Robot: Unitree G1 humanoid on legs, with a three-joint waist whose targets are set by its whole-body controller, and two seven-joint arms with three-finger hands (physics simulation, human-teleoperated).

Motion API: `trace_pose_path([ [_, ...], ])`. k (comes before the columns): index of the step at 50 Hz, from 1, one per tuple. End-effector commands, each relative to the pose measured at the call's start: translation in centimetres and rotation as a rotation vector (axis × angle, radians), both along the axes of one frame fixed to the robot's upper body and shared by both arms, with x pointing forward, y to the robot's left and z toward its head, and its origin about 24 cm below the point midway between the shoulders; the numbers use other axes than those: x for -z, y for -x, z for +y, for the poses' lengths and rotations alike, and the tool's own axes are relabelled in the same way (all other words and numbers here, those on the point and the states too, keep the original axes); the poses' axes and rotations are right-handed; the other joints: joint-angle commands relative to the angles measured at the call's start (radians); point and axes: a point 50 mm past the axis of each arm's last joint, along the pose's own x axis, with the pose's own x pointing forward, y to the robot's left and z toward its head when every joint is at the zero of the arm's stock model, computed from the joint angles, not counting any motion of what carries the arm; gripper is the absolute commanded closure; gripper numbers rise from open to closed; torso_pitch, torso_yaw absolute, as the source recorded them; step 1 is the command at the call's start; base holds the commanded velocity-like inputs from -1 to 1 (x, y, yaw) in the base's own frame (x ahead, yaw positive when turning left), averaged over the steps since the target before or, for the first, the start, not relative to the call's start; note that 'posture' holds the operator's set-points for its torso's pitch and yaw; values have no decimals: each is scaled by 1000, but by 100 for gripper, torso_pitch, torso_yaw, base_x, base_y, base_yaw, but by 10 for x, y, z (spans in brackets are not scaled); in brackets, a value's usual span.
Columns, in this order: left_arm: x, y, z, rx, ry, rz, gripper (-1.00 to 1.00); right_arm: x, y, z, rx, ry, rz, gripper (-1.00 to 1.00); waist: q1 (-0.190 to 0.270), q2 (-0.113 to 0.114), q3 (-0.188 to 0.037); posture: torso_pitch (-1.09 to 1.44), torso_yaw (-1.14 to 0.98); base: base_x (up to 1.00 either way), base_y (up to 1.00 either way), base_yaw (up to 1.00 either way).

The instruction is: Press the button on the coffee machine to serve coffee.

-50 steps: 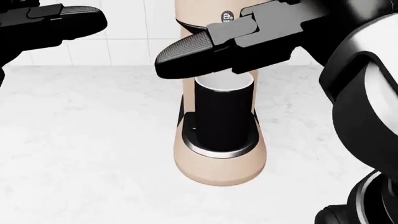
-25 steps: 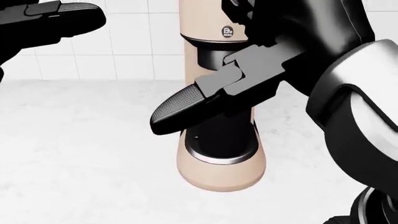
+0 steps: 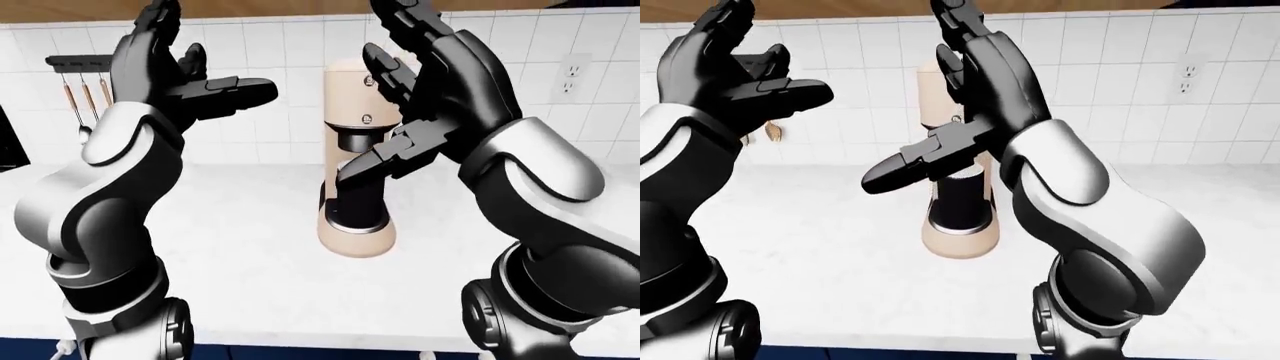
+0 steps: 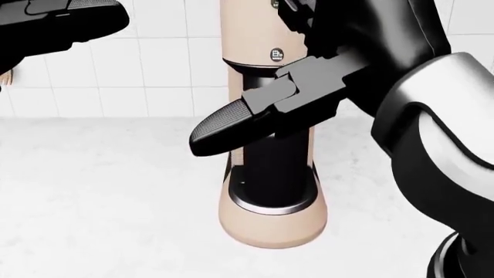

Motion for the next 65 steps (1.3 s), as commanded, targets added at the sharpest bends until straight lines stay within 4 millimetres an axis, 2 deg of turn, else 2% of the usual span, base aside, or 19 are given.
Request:
trace_pose_path([
  [1,-14,4,0,-3,9,-73,-100,-10,2,-3,17,-25,-53,-100,0,3,-3,-76,0,0,0,0],
  [11,-14,3,1,-17,-1,-75,-100,-4,-7,-9,64,-18,-48,-100,1,4,-18,-76,0,0,0,0],
  [19,-13,3,2,-22,0,-74,-100,-2,-14,-16,126,-22,-53,-100,0,6,-21,-76,0,0,0,0],
  [38,-14,3,3,-27,0,-73,-100,5,-17,-10,103,-13,-39,-100,-6,11,-27,-76,0,0,0,0],
  [49,-15,4,3,-29,2,-73,-100,17,-23,-3,84,-8,-14,-100,-11,14,-31,-76,0,0,0,0],
  [65,-14,3,3,-31,1,-73,-100,35,-33,-2,84,14,38,-100,-16,17,-36,-76,0,0,0,0],
])
